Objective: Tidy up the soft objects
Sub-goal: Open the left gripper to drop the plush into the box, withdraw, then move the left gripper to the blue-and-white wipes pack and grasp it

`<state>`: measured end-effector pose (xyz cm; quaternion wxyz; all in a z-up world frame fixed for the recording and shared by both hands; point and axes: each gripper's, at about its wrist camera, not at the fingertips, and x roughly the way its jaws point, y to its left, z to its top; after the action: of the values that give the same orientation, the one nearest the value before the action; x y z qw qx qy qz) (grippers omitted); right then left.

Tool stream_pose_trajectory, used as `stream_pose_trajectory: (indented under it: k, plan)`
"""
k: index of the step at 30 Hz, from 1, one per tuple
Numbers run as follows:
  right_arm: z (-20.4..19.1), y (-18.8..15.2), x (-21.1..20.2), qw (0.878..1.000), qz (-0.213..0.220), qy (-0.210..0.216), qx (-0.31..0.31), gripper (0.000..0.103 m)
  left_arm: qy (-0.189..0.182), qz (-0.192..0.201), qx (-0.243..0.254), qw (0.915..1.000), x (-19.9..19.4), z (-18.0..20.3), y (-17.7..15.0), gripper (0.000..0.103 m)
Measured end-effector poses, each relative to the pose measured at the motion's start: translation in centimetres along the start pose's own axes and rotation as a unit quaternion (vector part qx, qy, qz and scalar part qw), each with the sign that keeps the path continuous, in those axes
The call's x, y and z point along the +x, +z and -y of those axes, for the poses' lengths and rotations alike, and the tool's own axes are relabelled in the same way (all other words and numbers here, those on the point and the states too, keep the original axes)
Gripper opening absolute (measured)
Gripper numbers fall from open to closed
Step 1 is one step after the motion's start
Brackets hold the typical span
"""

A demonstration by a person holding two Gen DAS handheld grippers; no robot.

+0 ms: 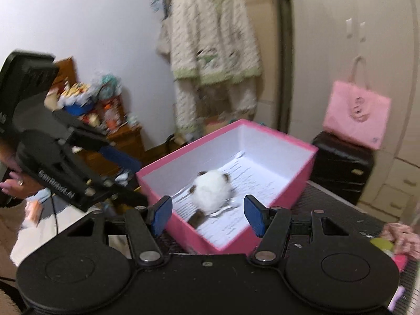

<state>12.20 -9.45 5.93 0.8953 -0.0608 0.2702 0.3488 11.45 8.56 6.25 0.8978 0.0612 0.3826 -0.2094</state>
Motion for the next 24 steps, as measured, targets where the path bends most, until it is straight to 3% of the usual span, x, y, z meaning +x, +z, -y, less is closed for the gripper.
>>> stream_pose_trajectory:
  k: [13, 18, 24]
  plan:
    - [2.2, -5.4, -9.3, 0.994, 0.063, -0.075, 0.045, 0.066, -0.078, 0.044, 0.063, 0.9940, -0.2, 6.3, -0.5, 0.074]
    - [2.4, -8.5, -10.6, 0.989, 0.058, -0.116, 0.071, 0.066, -0.131, 0.029, 0.062, 0.9889, 2.0, 8.3, -0.2, 0.074]
    - [4.2, -11.4, -10.7, 0.983, 0.047, -0.139, 0.111, 0.066, -0.167, 0.023, 0.067, 0.9833, 4.7, 10.3, -0.1, 0.074]
